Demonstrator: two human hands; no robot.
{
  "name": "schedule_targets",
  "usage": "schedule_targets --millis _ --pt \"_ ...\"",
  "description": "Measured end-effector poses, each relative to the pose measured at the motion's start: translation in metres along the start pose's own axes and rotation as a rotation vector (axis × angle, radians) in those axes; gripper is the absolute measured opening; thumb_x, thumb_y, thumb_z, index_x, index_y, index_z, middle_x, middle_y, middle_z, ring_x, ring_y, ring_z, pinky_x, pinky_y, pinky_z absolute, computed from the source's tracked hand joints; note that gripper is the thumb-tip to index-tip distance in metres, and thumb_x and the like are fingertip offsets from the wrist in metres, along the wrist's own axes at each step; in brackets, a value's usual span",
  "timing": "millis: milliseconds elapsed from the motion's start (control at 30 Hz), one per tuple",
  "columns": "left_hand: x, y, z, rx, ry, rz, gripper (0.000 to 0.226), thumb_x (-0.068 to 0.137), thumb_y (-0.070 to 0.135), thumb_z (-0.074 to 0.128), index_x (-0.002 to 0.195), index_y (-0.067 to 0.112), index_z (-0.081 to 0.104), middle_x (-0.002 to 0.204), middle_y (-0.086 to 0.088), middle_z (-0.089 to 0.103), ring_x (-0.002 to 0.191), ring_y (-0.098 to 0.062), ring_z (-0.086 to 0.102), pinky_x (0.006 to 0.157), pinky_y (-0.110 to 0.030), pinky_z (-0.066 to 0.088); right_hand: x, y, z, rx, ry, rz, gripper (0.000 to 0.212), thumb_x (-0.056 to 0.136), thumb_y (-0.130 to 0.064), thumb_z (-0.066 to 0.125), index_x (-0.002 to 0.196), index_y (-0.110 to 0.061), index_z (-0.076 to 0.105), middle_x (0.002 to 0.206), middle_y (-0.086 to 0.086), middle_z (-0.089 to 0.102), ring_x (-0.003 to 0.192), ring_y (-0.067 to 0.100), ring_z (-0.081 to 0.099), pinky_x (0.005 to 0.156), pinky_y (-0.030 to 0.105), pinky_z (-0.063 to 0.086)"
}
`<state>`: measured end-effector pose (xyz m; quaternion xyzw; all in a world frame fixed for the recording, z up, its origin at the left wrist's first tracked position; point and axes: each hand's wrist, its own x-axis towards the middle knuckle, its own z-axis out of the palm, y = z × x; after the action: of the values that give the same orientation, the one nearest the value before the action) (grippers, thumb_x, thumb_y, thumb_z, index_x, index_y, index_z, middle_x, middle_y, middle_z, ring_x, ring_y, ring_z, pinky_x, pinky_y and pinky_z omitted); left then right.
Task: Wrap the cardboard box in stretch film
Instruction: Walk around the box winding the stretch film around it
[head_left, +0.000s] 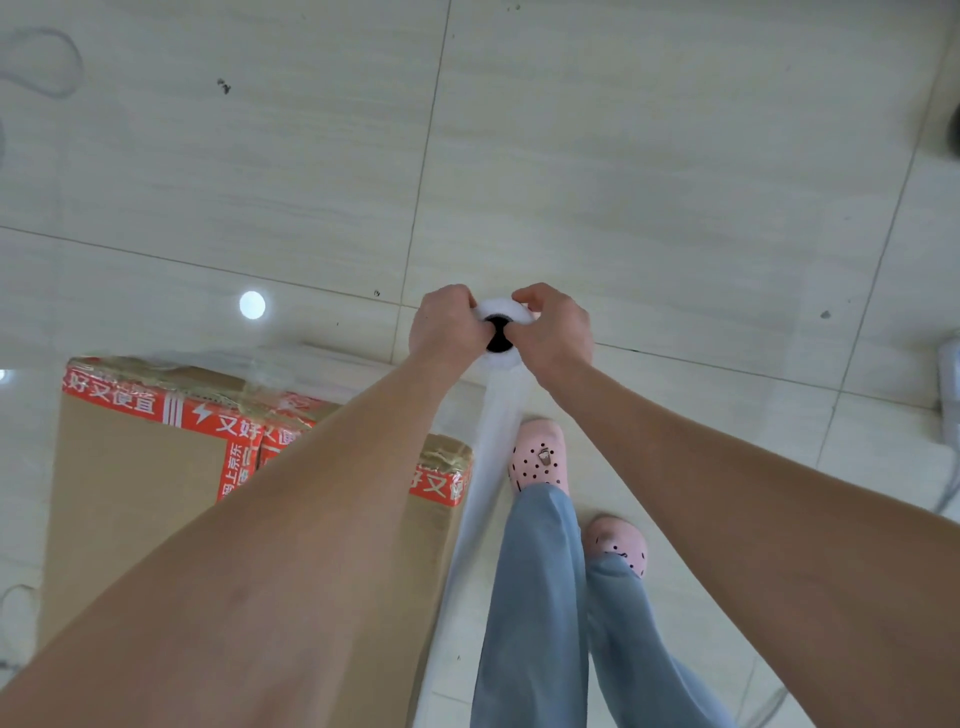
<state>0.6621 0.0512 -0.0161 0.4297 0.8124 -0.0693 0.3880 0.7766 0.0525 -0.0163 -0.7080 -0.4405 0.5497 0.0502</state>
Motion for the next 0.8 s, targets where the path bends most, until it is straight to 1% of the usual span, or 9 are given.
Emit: schedule_targets --millis 33,100,167,200,267,367,467,567,800 --pt "0.002 -0.001 -0.003 -0.052 0.004 -0.035 0.010 0.079 0.016 0.062 0.085 0.011 0.057 0.087 -0.010 0.067 0.076 -0.029 0.068 0.068 -0.035 0.057 0.002 -0.003 0.002 -0.002 0.013 0.008 0.039 0.082 -0.017 0.061 0.120 -0.025 0.057 0.118 0.000 0.058 0.095 0.021 0.059 0.068 0.029 0.047" --pt "0.009 -0.005 -0.009 -0.136 0.010 -0.114 0.016 0.081 0.018 0.063 0.073 0.011 0.051 0.083 -0.010 0.066 0.065 -0.027 0.068 0.057 -0.030 0.054 0.003 -0.009 0.006 -0.022 0.000 0.055 0.043 0.083 -0.024 0.062 0.125 -0.024 0.051 0.109 0.000 0.058 0.086 0.020 0.058 0.067 0.029 0.045" --pt "0.015 -0.008 -0.014 -0.178 -0.028 -0.175 0.023 0.084 0.019 0.062 0.068 0.011 0.047 0.080 -0.008 0.064 0.051 -0.022 0.063 0.042 -0.022 0.044 0.004 -0.014 0.011 -0.003 -0.033 0.096 0.048 0.086 -0.026 0.062 0.131 -0.022 0.045 0.087 -0.005 0.053 0.076 0.020 0.055 0.066 0.030 0.048" --pt "0.017 -0.009 -0.016 -0.165 -0.059 -0.181 0.023 0.085 0.020 0.062 0.069 0.011 0.048 0.080 -0.008 0.063 0.048 -0.020 0.061 0.040 -0.021 0.040 0.005 -0.016 0.013 0.008 -0.036 0.101 0.049 0.087 -0.025 0.061 0.132 -0.021 0.043 0.080 -0.006 0.049 0.074 0.020 0.055 0.067 0.031 0.050" --pt "0.021 -0.010 -0.020 -0.092 -0.098 -0.135 0.019 0.084 0.023 0.062 0.078 0.009 0.051 0.082 -0.007 0.061 0.055 -0.022 0.060 0.047 -0.023 0.042 0.007 -0.021 0.017 0.020 -0.025 0.096 0.049 0.087 -0.025 0.060 0.133 -0.022 0.043 0.089 -0.001 0.053 0.078 0.022 0.056 0.068 0.033 0.051" --pt "0.028 -0.009 -0.024 0.001 -0.037 -0.016 0.019 0.081 0.018 0.060 0.098 0.012 0.055 0.088 -0.003 0.056 0.076 -0.024 0.054 0.062 -0.029 0.043 0.012 -0.028 0.024 0.028 -0.036 0.106 0.049 0.087 -0.025 0.060 0.133 -0.026 0.043 0.112 0.005 0.056 0.082 0.022 0.057 0.059 0.028 0.045" --pt "0.033 -0.012 -0.030 0.070 0.004 0.056 0.023 0.082 0.014 0.056 0.104 0.015 0.061 0.095 -0.005 0.062 0.081 -0.024 0.055 0.064 -0.029 0.042 0.013 -0.032 0.028 0.035 -0.047 0.119 0.048 0.085 -0.022 0.059 0.130 -0.029 0.046 0.115 0.004 0.054 0.082 0.023 0.058 0.052 0.025 0.042" --pt "0.038 -0.020 -0.034 0.048 0.019 0.042 0.021 0.082 0.014 0.057 0.101 0.012 0.064 0.099 -0.008 0.065 0.086 -0.026 0.060 0.065 -0.027 0.043 0.014 -0.037 0.035 0.010 -0.043 0.105 0.048 0.083 -0.021 0.059 0.129 -0.030 0.048 0.117 0.004 0.055 0.084 0.024 0.061 0.060 0.028 0.046" --pt "0.046 -0.038 -0.047 -0.092 -0.002 -0.057 0.017 0.081 0.015 0.061 0.098 0.010 0.061 0.091 -0.007 0.063 0.080 -0.027 0.062 0.068 -0.031 0.052 0.020 -0.058 0.049 -0.083 -0.026 0.069 0.050 0.081 -0.021 0.059 0.129 -0.034 0.052 0.121 -0.001 0.057 0.095 0.023 0.060 0.077 0.032 0.052"
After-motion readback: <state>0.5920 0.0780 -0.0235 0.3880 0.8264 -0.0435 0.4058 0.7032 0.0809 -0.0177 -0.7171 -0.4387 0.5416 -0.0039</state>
